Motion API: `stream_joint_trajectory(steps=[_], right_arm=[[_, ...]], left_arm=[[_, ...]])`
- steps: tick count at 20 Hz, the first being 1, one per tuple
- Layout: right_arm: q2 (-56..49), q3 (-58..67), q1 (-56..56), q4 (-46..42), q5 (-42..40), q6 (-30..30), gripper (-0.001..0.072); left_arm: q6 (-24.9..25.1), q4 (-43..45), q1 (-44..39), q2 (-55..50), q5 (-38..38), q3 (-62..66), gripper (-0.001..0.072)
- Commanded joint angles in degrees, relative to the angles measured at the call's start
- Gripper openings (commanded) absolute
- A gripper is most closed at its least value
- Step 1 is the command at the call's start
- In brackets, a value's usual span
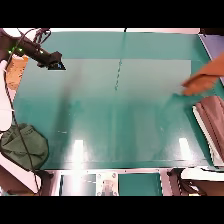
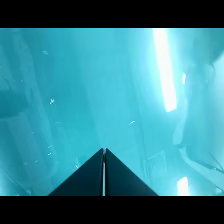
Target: Fold the shirts.
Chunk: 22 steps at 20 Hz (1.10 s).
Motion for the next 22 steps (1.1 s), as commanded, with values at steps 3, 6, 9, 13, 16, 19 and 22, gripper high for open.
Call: stream_joint_trajectory(steps=[3,6,9,13,16,19,22], right_arm=[[5.01,0.0,-17.86,-15.04,13.97,4.33,0.0013],[6.4,-1.38,-21.18,-22.82,20.35,4.2,0.0013],[8.35,-6.12,-21.92,-33.75,23.63,4.11,0.0013],[10.19,-16.74,-21.9,-43.65,23.61,4.33,0.0014],[10.19,-24.81,-21.92,-52.37,23.39,4.79,0.0015],[10.16,-29.86,-21.9,-54.75,19.76,4.76,0.042],[9.4,-27.8,-20.98,-53.0,18.71,6.32,0.0618]], left_arm=[[-0.04,-0.2,-0.02,-0.09,0.02,-1.22,0.0023],[-0.04,-0.39,-0.02,-0.09,0.02,-1.2,0.0023],[-0.02,-0.52,0.0,-0.09,-0.02,-1.2,0.0022],[-0.04,-1.01,-0.02,-0.09,-0.11,-1.2,0.0023],[-0.02,-1.07,-0.02,-0.09,-1.27,-1.2,0.0023],[0.0,-1.07,-0.02,-0.09,-1.29,-1.2,0.0023],[0.02,-1.09,0.0,-0.09,-0.98,-1.2,0.0023]])
